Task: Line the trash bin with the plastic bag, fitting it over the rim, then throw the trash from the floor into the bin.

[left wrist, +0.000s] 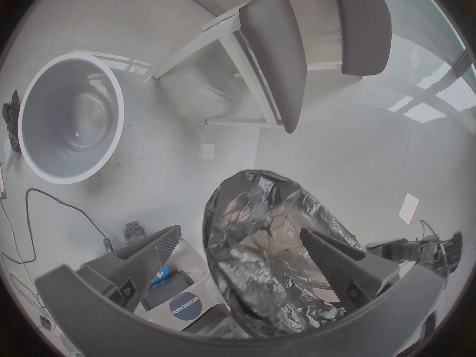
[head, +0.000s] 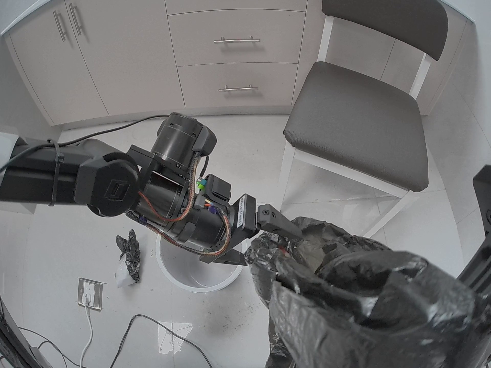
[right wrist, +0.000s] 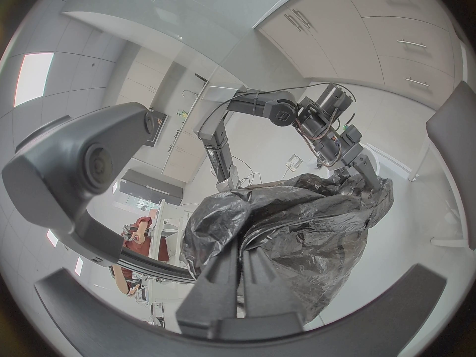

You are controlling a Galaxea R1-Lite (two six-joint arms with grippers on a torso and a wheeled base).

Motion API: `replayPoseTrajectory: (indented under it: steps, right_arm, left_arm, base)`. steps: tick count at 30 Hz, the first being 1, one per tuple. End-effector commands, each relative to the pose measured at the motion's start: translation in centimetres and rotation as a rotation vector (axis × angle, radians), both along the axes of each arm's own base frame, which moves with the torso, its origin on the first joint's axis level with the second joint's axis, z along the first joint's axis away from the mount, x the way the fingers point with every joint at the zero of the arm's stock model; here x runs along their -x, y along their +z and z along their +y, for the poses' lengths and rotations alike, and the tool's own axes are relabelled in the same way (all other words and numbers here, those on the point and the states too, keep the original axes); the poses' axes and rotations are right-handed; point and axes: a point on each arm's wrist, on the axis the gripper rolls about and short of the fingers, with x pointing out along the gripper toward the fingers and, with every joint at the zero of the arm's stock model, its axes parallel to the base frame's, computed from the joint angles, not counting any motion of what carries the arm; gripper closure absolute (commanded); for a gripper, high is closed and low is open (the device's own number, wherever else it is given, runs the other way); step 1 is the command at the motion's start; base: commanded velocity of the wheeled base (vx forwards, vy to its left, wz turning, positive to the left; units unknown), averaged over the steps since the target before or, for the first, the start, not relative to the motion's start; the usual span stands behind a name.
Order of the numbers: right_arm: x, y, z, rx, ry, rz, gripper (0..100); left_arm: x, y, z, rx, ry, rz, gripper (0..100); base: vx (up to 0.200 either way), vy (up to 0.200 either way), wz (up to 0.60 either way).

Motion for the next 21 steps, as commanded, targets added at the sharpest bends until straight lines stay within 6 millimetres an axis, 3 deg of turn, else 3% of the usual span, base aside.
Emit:
replayPoseTrajectory:
  steps: [1,12,21]
  right_arm:
    - [0.18,0.07,0.92,0.001,0.028,0.0,100]
    - [0.67,0.02,1.39,0.026,0.116,-0.07,100]
    - [0.44,0.15,1.32,0.044,0.09,-0.173,100]
  left_arm:
    - [-0.17,-0.25,0.32,-0.019,-0.013,-0.009,0]
    - [-0.38,-0.58,0.43,-0.028,-0.031,-0.033,0]
    - [-0.08,-0.16,0.46,0.034,-0.104,-0.023,0]
  base:
    - [0.0,0.0,0.0]
    - [0.0,0.0,0.0]
    - [0.0,0.0,0.0]
